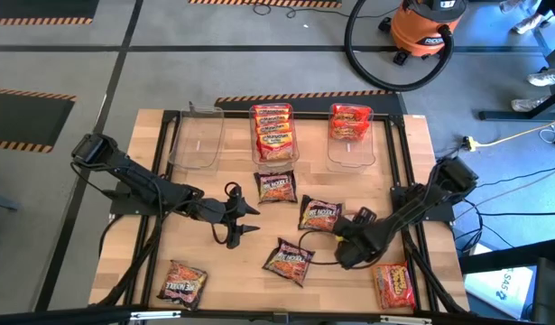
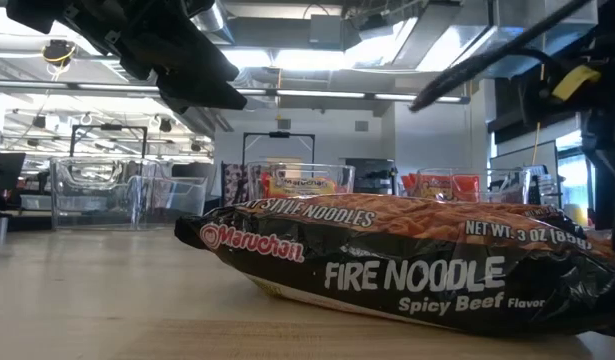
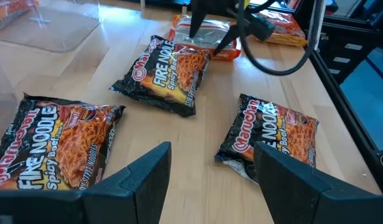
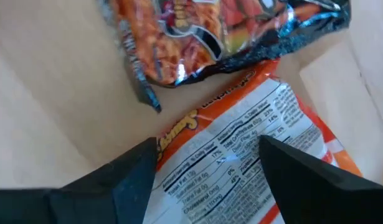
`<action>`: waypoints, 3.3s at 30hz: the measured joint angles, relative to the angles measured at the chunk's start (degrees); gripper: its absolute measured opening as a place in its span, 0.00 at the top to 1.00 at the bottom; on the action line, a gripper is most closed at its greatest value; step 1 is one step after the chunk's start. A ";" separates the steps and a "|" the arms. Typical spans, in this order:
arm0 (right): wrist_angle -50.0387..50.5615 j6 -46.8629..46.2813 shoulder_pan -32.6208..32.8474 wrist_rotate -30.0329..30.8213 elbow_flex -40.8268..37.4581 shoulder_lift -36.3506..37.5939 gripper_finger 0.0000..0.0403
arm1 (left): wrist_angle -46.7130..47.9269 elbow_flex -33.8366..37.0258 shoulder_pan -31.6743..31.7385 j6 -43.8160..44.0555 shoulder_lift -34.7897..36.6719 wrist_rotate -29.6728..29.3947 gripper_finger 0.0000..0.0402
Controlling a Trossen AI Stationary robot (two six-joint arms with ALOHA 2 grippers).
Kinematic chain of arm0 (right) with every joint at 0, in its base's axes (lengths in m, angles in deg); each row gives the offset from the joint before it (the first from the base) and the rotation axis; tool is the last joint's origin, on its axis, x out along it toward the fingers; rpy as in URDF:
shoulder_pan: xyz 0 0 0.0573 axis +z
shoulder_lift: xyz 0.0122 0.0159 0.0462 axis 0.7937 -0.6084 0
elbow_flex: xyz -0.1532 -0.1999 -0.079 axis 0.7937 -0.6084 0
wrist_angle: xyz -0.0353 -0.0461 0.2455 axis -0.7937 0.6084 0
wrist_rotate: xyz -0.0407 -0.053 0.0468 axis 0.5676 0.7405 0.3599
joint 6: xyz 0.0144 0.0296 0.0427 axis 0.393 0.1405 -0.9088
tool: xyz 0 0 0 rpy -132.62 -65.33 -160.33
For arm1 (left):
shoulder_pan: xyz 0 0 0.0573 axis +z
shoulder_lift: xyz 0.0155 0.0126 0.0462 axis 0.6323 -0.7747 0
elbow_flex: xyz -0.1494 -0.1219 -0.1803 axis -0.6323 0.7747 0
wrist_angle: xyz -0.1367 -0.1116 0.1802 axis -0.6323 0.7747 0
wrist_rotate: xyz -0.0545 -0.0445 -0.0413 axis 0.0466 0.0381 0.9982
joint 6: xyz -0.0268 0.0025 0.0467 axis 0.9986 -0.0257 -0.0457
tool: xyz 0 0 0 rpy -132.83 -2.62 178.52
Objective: Sort Maruchan noodles
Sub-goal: Put the top orange noodle pack into the right transparent bin
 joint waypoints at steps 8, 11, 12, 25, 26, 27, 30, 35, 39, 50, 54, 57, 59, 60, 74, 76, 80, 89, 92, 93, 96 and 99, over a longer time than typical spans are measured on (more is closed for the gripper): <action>-0.17 -6.17 0.02 -0.23 0.20 -2.13 0.33 | 0.00 0.00 0.00 0.00 0.00 0.00 0.45; -0.01 -6.37 0.04 -0.42 0.22 -2.51 0.35 | 0.02 0.00 0.00 0.00 0.00 -0.01 0.45; -0.01 -6.39 0.02 -0.46 0.20 -2.51 0.37 | 0.01 0.00 0.00 0.00 0.00 0.00 0.45; 1.12 -4.37 0.04 -2.00 -0.52 -2.58 0.87 | 0.00 0.00 0.00 -0.33 0.00 -0.02 0.45; 1.31 -3.94 0.04 -2.03 -0.50 -2.58 0.91 | 0.00 0.00 0.00 -0.33 0.00 -0.02 0.45; 1.56 -3.65 0.04 -2.06 -0.45 -2.58 0.94 | 0.00 0.00 0.00 -0.35 0.00 -0.02 0.45; 1.81 -3.13 0.04 -1.92 -0.44 -2.61 0.98 | -0.02 0.00 0.00 -0.42 0.00 -0.04 0.45; 1.98 -1.27 0.04 -2.32 0.03 -1.58 1.00 | -0.03 0.00 0.00 -0.42 0.00 -0.04 0.45; 1.52 0.07 0.00 -3.43 0.90 1.84 1.00 | -0.68 0.00 0.00 -0.42 0.00 -0.04 0.45; -2.64 5.36 0.04 -4.11 0.93 14.30 1.00 | -1.40 0.00 0.02 -0.47 0.00 0.00 0.45; -5.23 7.50 0.04 -3.14 1.01 16.67 1.00 | -1.66 0.00 0.02 -0.44 0.00 -2.63 0.45; -5.76 8.69 0.04 -1.71 0.99 17.07 1.00 | -1.97 0.00 0.02 -0.44 0.00 -4.59 0.45; -6.49 9.05 0.04 -1.51 0.69 17.20 1.00 | -2.33 0.00 0.02 -0.46 0.00 -4.92 0.45; -6.59 9.04 0.04 -1.29 0.40 17.23 1.00 | -2.34 0.00 0.08 -0.46 0.00 -4.92 0.45; -5.96 2.45 0.15 -6.52 -2.29 17.20 0.75 | -3.38 0.00 0.28 -0.48 0.00 -4.06 0.39; -5.51 2.15 1.15 -5.33 -2.29 17.20 0.64 | -4.23 0.00 0.28 -0.48 0.00 -3.66 0.39; -2.63 -0.43 4.31 -2.46 -2.31 17.20 0.45 | -6.65 -0.74 0.28 -0.48 -1.66 -3.29 0.39; -9.07 -8.68 13.91 0.13 -8.58 18.26 0.31 | -7.02 -12.07 0.28 -0.44 -14.81 -0.62 0.39; -16.98 -12.59 16.64 1.13 -13.39 19.00 0.31 | -6.59 -17.41 0.28 -1.00 -20.56 0.63 0.39; -19.88 -13.70 17.41 1.78 -15.00 19.11 0.31 | -6.49 -19.26 0.28 -1.65 -22.46 1.49 0.39; -28.36 -15.52 19.24 3.42 -19.42 19.42 0.30 | -6.47 -24.78 0.28 -2.92 -28.01 3.49 0.39; -33.71 -17.11 20.71 5.70 -22.35 19.41 0.30 | -6.53 -30.36 0.35 -3.26 -33.53 4.51 0.39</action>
